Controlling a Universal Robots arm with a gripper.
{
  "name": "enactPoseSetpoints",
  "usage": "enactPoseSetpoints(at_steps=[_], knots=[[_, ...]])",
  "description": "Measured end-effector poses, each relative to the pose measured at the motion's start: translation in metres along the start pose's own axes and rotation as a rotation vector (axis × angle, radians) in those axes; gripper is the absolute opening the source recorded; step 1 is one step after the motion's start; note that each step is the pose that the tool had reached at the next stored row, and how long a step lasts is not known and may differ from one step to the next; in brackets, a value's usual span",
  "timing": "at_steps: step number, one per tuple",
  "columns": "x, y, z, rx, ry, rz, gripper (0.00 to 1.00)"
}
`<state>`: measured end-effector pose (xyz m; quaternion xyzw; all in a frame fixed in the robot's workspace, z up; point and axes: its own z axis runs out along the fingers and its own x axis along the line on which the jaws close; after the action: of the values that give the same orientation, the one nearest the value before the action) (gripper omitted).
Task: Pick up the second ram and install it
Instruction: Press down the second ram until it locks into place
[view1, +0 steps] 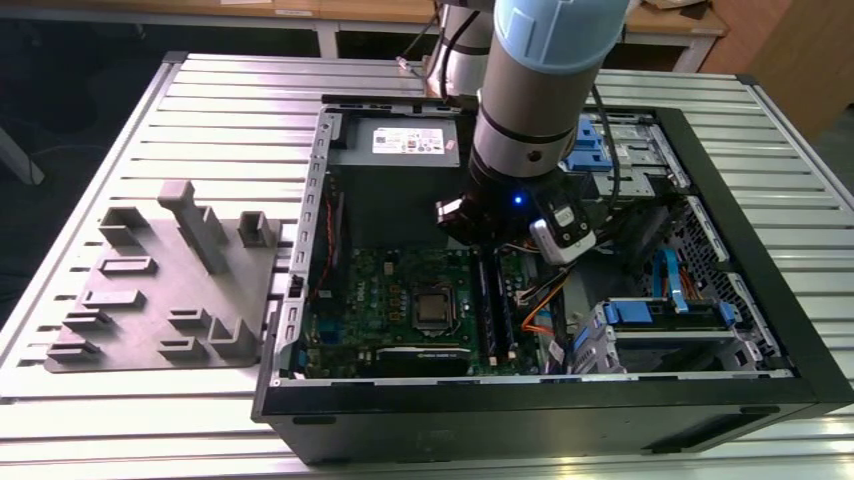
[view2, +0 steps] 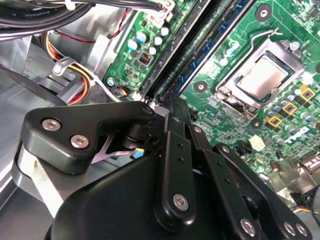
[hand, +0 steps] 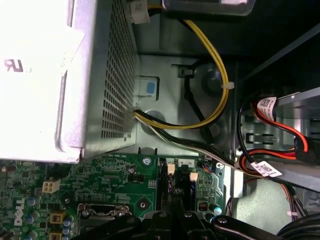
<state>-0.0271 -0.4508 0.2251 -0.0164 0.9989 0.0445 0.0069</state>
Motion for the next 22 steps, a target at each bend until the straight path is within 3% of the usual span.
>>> enactPoseSetpoints(at_steps=[22], knots=[[0.0002, -0.0005, 0.0055, -0.0003, 0.0, 0.0, 0.07]])
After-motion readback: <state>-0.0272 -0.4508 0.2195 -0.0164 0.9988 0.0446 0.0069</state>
